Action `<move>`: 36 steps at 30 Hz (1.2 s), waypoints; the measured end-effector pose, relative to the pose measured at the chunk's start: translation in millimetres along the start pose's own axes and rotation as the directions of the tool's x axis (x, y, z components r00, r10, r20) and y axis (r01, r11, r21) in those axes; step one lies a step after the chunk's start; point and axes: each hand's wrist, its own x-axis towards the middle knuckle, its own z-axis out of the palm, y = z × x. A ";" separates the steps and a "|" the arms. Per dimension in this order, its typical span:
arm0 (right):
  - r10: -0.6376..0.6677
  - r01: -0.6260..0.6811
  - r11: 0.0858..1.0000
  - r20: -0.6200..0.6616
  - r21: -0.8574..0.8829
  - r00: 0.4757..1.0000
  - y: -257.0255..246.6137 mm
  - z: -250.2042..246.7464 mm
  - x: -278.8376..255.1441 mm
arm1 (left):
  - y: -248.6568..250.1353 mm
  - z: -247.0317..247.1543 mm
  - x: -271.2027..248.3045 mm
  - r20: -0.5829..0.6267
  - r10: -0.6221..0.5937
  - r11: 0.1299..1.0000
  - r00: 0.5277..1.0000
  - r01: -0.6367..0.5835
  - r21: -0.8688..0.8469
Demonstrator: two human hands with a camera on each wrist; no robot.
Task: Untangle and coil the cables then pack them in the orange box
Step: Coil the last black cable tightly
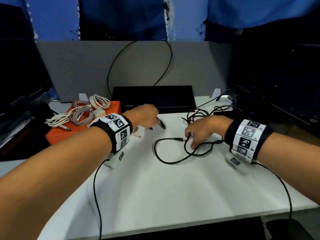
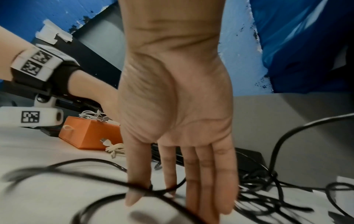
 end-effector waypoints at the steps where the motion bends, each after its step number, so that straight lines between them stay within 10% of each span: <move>1: -0.013 0.015 0.999 -0.034 0.041 0.999 2.1 5.4 1.5 | 11.2 -0.4 -6.0 -0.032 0.049 0.999 0.998 -0.050 -0.020; 8: -0.117 0.141 0.978 -0.156 0.154 0.981 9.7 17.0 3.7 | 71.8 14.6 -47.3 -0.001 0.333 0.926 0.943 -0.327 -0.187; 15: -0.133 0.257 0.909 -0.356 0.328 0.925 18.0 -3.4 -7.9 | 78.9 26.4 -67.0 0.182 0.415 0.818 0.891 -0.278 -0.503; 21: -0.059 0.499 0.427 -0.528 0.754 0.847 18.1 4.9 -26.1 | 38.5 -32.4 -75.0 -0.204 0.118 0.465 0.972 -0.236 -0.853; 24: -0.128 0.533 0.605 -0.588 0.592 0.799 33.1 3.5 -36.3 | 11.6 -71.1 -97.0 -0.302 0.023 0.311 0.953 -0.294 -0.904; 28: -0.057 0.292 0.812 -0.428 0.506 0.902 84.5 7.9 -22.7 | -25.7 -125.3 -136.2 -0.513 -0.186 0.148 0.838 -0.492 -0.858; 33: 0.228 0.232 0.692 -0.512 0.683 0.828 131.5 -2.3 -17.4 | -60.4 -153.4 -168.6 -0.666 -0.263 0.187 0.698 -0.641 -0.745; 36: 0.364 0.312 0.530 -0.544 0.788 0.756 130.1 -32.7 -32.0 | -65.2 -155.6 -167.9 -0.643 -0.259 0.224 0.721 -0.603 -0.766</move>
